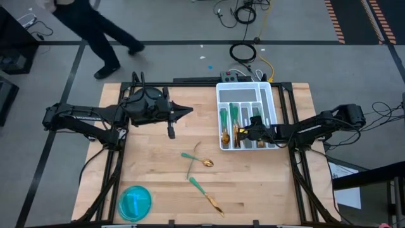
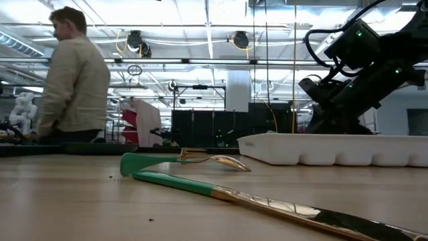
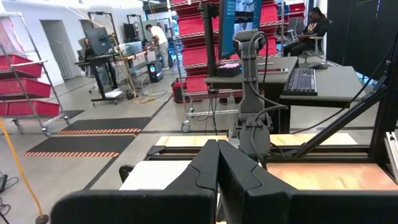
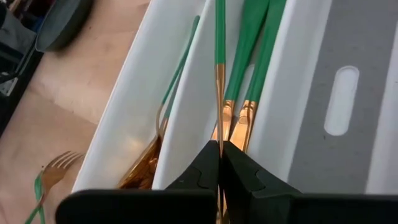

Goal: Sort silverware
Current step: Put the top green knife on the silverware tray with the other green knives

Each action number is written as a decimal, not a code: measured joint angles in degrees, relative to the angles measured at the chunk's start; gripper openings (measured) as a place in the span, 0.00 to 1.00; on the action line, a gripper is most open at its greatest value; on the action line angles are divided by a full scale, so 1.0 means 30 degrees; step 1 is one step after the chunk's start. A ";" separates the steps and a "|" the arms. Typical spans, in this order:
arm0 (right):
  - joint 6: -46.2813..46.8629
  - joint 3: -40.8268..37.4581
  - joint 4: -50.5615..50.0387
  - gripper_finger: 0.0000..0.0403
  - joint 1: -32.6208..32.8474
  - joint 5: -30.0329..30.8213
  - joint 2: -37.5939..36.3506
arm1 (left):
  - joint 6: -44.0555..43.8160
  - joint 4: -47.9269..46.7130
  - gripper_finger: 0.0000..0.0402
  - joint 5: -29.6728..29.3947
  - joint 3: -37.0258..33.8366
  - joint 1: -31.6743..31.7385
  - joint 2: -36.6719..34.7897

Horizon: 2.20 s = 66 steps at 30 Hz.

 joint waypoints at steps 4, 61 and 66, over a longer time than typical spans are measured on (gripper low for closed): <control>0.0184 0.0000 0.0076 0.00 -0.0007 -0.0046 0.0000 | -0.0003 0.0000 0.02 0.0000 0.0000 0.0000 0.0000; 0.3959 0.0124 0.0805 0.01 -0.0066 -0.1159 -0.0080 | -0.6419 0.3200 0.02 0.1027 0.0000 0.2901 0.5710; 0.5360 0.0102 0.0674 0.00 0.0003 -0.0706 -0.0073 | -0.7915 0.5125 0.02 0.2166 0.0000 0.3103 0.7470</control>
